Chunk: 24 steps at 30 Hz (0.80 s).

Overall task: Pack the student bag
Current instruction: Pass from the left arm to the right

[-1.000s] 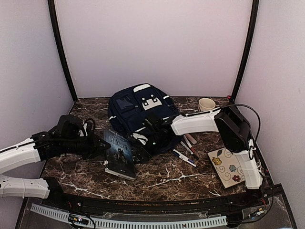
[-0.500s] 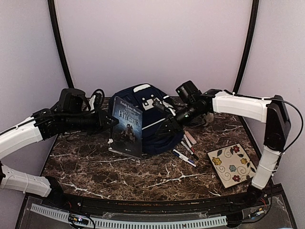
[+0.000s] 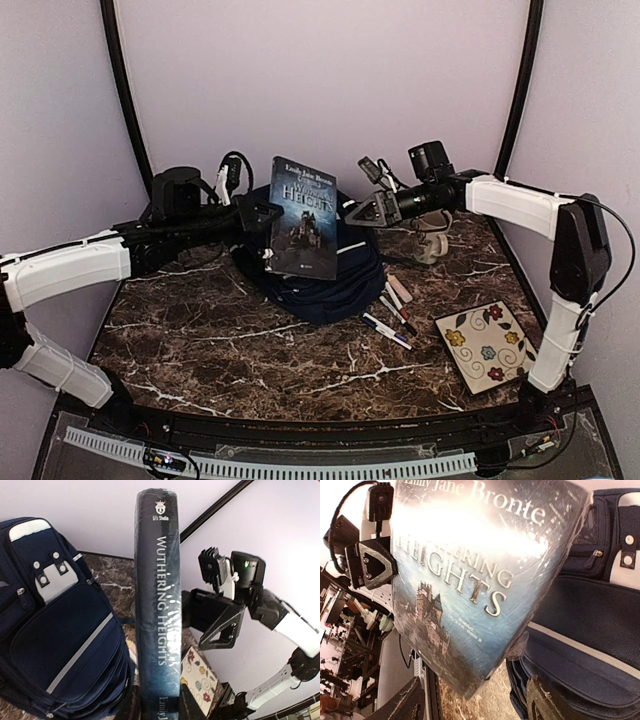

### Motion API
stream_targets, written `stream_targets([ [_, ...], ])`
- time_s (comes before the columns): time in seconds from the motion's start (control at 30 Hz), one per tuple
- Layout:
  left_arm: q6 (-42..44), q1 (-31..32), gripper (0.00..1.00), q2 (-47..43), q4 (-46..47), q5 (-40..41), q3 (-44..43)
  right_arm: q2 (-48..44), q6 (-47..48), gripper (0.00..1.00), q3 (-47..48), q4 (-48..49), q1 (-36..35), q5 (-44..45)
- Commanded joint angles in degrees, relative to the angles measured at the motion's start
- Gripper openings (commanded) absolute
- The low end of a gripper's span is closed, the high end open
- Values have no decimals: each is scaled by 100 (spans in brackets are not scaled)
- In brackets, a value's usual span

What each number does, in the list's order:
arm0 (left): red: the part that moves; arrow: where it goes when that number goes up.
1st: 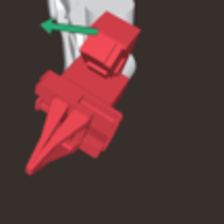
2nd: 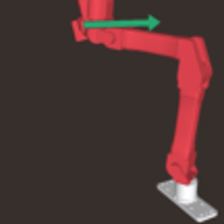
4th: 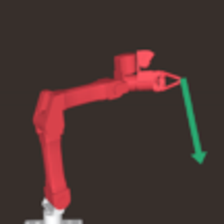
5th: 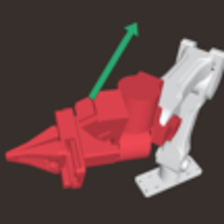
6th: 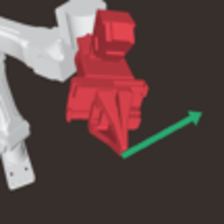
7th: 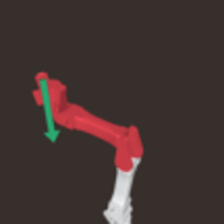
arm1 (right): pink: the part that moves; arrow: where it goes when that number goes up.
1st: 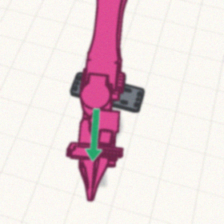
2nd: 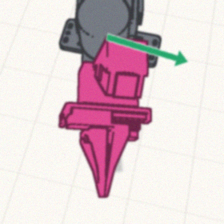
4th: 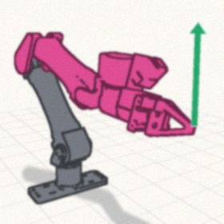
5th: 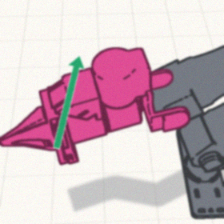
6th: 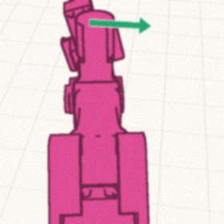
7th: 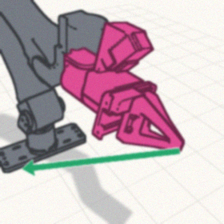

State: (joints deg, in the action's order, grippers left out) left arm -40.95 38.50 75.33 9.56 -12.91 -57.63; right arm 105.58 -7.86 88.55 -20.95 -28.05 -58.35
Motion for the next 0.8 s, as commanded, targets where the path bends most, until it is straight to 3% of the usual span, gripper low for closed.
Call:
stream_targets([
  [0.0,-720,-255,0,264,2527,-604,-194,-51,-693,70,-174,977,54,-250],
  [0.37,-1776,-291,0,796,4169,-1053,117,348,-1030,75,-315,1407,54,-524],
  [0.47,-1955,-291,0,865,4510,-1137,210,433,-1511,76,-440,1962,54,-920],
  [0.63,-2004,-291,0,913,4709,-1137,308,402,-3125,72,-992,3942,54,-1539],
  [0.77,-1876,-291,0,911,4588,-1087,348,368,-5350,62,-1698,6874,57,-1775],
])
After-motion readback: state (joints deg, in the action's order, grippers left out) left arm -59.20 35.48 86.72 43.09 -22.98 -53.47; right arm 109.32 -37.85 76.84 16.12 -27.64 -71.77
